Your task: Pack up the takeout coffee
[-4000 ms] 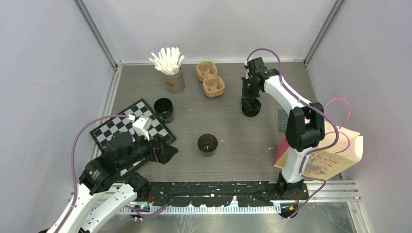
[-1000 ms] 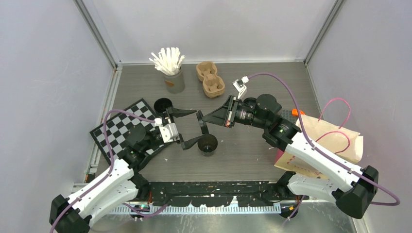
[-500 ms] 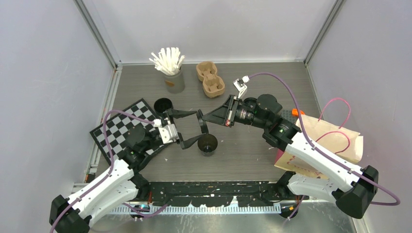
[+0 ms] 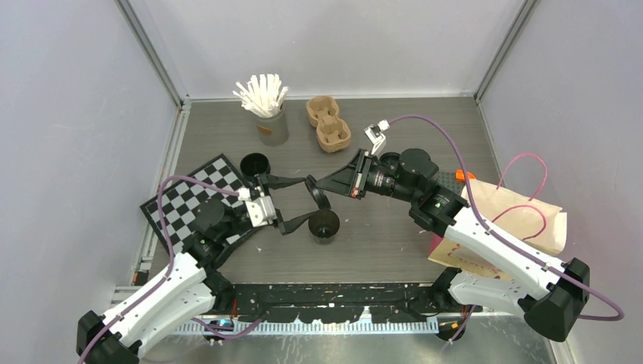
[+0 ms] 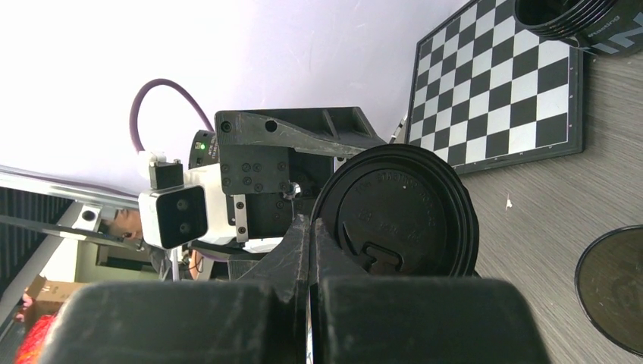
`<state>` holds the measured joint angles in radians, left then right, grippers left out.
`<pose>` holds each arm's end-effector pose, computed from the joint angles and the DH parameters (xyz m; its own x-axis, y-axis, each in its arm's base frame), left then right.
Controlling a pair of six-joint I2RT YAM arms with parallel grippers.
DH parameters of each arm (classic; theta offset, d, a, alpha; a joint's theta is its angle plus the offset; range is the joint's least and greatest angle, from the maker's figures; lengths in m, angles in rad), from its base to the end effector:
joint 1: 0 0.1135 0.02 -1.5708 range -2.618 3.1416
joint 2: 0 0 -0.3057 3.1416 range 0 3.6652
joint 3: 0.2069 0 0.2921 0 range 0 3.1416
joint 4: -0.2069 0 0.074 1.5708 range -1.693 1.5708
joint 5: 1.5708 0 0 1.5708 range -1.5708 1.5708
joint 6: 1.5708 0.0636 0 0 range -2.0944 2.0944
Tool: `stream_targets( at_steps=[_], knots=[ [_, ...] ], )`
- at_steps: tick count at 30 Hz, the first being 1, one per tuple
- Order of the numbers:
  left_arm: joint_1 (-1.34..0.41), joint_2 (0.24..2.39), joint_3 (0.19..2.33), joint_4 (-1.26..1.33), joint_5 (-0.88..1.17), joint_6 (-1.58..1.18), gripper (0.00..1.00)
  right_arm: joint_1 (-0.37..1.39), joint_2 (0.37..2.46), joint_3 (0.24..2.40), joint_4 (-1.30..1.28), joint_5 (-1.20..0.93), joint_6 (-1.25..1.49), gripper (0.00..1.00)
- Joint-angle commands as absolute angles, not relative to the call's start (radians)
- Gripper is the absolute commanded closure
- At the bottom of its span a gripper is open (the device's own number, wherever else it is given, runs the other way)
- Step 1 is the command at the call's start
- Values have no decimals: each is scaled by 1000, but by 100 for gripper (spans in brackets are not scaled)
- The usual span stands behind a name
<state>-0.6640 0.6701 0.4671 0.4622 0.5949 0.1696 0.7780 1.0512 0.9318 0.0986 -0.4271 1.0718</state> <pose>0.1316 -0.1482 0.3370 0.3571 -0.1019 -0.9285 0.8895 0.3405 0.3047 0.1888 0.2230 0.4016 -0.8270 0.3071 -0.4709 -0.4339 0.1840 0.8820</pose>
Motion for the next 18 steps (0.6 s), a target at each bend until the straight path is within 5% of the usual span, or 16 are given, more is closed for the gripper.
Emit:
stream_targets(
  at_steps=[1,18],
  knots=[
    [-668,669,484,478,587,182,20,785,1022,930,141,-408,1071,100],
    [-669,693,442,527,601,92,13,785,1008,826,230,-362,1125,99]
  ],
)
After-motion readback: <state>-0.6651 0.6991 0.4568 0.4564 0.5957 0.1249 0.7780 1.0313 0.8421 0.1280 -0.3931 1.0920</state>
